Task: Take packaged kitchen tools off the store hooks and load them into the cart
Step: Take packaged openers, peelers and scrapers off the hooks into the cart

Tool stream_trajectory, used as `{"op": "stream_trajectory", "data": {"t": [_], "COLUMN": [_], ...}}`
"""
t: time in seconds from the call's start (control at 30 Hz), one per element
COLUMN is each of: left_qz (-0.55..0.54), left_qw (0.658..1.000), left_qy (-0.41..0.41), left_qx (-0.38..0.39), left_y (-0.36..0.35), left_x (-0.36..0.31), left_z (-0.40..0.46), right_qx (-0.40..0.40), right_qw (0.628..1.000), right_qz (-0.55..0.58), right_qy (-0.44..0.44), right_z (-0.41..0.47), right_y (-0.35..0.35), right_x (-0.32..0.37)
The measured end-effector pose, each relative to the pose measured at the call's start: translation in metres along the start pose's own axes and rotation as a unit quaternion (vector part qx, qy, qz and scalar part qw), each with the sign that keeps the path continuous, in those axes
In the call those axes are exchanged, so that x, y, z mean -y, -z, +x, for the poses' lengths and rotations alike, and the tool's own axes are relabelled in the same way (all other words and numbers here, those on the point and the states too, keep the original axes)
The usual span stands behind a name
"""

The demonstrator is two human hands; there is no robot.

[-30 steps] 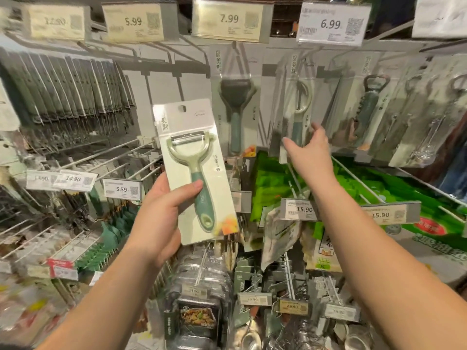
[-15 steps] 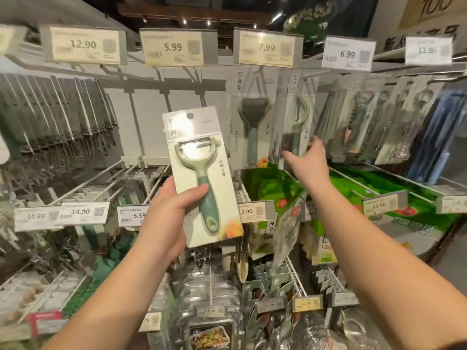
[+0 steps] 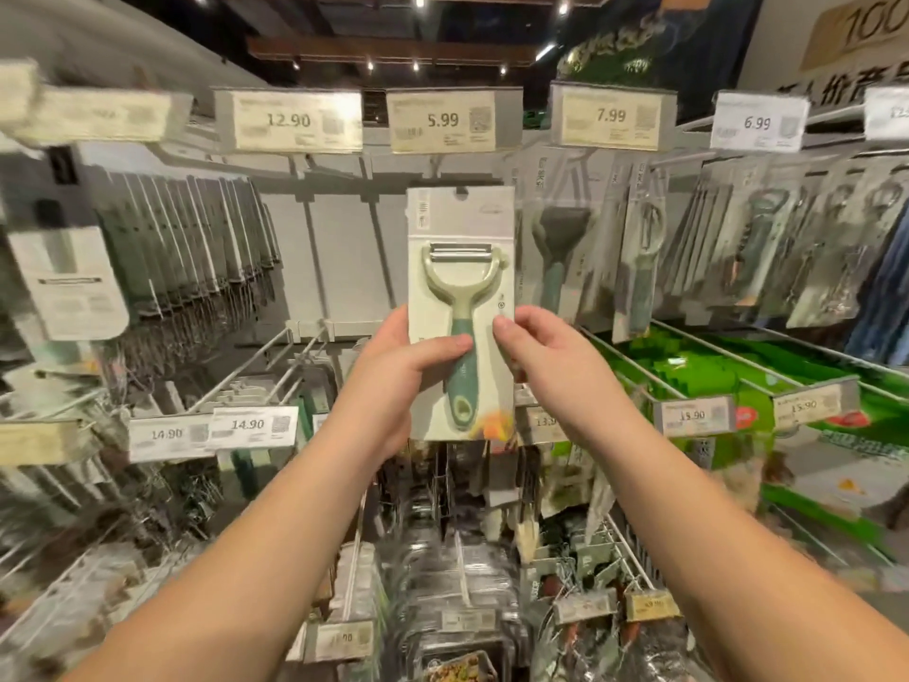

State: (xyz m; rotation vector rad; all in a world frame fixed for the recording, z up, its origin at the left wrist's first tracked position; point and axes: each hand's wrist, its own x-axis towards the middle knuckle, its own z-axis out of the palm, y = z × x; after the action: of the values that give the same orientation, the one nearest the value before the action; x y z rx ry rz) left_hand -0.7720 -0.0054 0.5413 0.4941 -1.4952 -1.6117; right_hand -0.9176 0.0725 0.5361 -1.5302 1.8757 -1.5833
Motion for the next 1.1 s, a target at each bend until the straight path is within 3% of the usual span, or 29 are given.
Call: {"op": "stream_trajectory", "data": {"t": [0.2, 0.47, 1.1], "left_qz": [0.008, 0.027, 0.074], "left_qw": [0.999, 0.995, 0.992], "left_qy": [-0.033, -0.082, -0.027], "left_qx": [0.007, -0.048, -0.101], "left_y": [0.001, 0.013, 0.035], "left_x": [-0.01, -0.016, 0.0], "left_z": [0.011, 0.032, 0.081], "right_qx": [0.005, 0.008, -0.065], "right_qw": [0.996, 0.991, 0.996], "right_qz": [0.091, 0.132, -0.004], "right_qy": [-0.006, 0.0, -0.06], "right_z": [0.021, 0.048, 0.07], "right_y": [-0.008, -0.009, -0.035], "right_x": [0.006, 0.013, 0.018]}}
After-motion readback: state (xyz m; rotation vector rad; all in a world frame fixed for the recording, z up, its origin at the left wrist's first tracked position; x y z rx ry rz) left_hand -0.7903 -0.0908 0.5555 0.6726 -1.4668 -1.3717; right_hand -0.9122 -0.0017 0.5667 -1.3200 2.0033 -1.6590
